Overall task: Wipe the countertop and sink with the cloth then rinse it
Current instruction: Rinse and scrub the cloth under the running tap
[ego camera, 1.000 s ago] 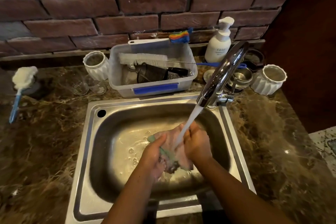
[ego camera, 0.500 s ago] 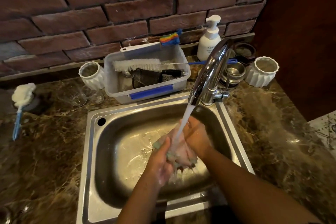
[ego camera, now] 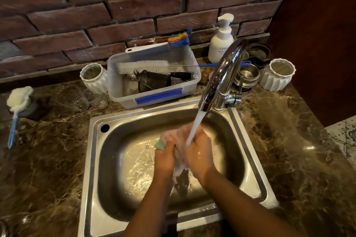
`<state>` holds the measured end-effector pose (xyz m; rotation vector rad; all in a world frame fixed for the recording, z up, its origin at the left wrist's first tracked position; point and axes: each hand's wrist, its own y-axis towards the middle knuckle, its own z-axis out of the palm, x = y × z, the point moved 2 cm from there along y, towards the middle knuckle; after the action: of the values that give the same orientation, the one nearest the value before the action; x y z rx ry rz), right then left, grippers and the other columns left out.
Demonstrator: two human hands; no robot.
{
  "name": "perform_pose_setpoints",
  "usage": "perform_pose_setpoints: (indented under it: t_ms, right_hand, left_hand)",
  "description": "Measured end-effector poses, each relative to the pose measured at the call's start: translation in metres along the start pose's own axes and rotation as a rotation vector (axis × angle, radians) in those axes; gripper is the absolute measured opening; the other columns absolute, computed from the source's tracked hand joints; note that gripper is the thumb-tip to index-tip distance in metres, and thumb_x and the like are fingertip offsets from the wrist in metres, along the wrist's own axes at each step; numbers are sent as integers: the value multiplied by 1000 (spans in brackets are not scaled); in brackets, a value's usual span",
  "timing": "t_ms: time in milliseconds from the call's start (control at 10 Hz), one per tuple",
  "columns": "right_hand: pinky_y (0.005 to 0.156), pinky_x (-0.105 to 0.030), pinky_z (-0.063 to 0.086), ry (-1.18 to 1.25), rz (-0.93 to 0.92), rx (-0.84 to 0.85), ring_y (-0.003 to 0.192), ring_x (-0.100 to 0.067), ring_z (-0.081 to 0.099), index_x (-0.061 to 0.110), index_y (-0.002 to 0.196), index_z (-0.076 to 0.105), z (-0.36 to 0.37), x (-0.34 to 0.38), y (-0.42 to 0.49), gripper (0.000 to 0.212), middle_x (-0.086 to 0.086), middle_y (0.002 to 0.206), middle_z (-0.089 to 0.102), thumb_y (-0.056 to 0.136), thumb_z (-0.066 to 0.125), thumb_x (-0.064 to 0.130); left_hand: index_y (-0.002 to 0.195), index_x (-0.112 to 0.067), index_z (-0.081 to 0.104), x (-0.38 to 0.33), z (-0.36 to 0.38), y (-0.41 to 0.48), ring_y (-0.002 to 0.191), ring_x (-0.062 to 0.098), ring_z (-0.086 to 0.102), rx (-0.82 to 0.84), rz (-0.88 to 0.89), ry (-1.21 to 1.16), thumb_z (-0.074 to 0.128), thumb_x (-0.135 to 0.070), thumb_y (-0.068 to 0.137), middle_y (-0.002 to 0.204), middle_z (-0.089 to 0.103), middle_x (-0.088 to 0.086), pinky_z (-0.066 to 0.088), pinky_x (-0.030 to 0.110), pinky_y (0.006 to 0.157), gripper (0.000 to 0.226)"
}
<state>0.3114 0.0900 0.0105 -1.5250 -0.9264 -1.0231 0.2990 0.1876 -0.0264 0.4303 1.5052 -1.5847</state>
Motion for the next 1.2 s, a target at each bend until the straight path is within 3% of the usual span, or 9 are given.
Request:
perform_pose_setpoints:
  t_ms: [100, 200, 300, 400, 500, 600, 800, 900, 1200]
  right_hand:
    - [79, -33, 56, -286, 107, -31, 91, -15, 68, 19, 109, 65, 33, -7, -22, 39, 2, 96, 67, 99, 47, 53]
    - [81, -36, 58, -336, 129, -55, 90, -18, 69, 21, 100, 67, 17, -9, -5, 43, 2, 94, 69, 99, 42, 57]
    - [65, -18, 47, -249, 127, 39, 67, -5, 62, 34, 73, 57, -13, -5, 18, 29, 7, 70, 62, 102, 52, 31]
    - [75, -31, 48, -564, -58, 7, 84, -24, 61, 30, 90, 57, -18, -17, 38, 21, -6, 90, 64, 104, 42, 26]
    - [69, -38, 53, -395, 26, 36, 78, -34, 61, 13, 92, 60, -27, -15, 25, 24, -16, 83, 63, 103, 46, 29]
    - [68, -32, 61, -485, -60, 161, 74, -14, 69, 25, 98, 60, -6, -21, -9, 25, 1, 83, 71, 102, 46, 46]
    - [70, -28, 52, -969, -290, 186, 86, -19, 70, 18, 111, 60, 0, -27, -13, 21, 1, 99, 69, 103, 47, 31]
    - [79, -37, 57, -995, -177, 186, 93, -26, 69, 15, 117, 59, -13, -24, 10, 21, -5, 103, 69, 101, 48, 22]
    - [67, -25, 56, -633, -78, 141, 75, -13, 68, 15, 102, 64, -6, -28, -18, 25, 6, 84, 69, 104, 49, 34]
  left_hand:
    - [98, -28, 68, 5, 13, -5, 81, 8, 66, 73, -121, -152, 44, -35, 105, 90, 68, -6, 52, 30, 75, 26]
    - [106, -28, 70, 6, 28, -19, 102, 19, 67, 131, -145, -269, 52, -38, 100, 101, 70, 1, 50, 43, 96, 22]
    - [123, -19, 70, 13, 23, -32, 113, 35, 67, 92, -258, -344, 42, -43, 105, 123, 72, 14, 50, 54, 101, 41]
    - [127, -18, 68, 21, 1, -21, 109, 36, 70, 75, -278, -259, 44, -44, 104, 117, 75, 14, 51, 56, 101, 42]
    - [115, -9, 70, 17, -4, -11, 100, 35, 73, 6, -274, -248, 49, -37, 103, 103, 78, 15, 52, 54, 100, 37]
    - [109, -6, 71, 11, 4, -15, 103, 30, 70, 7, -274, -322, 60, -37, 95, 104, 76, 15, 50, 49, 102, 36]
    - [96, -20, 72, 32, 18, -34, 81, 14, 65, 67, -404, -284, 37, -35, 107, 97, 65, 2, 49, 33, 76, 39]
    - [128, -14, 66, 43, 6, -36, 106, 31, 70, 131, -373, -324, 44, -42, 104, 118, 74, 15, 53, 45, 91, 42]
    - [121, -3, 67, 25, -16, -23, 102, 32, 68, -30, -422, -416, 47, -45, 103, 102, 76, 18, 51, 44, 95, 50]
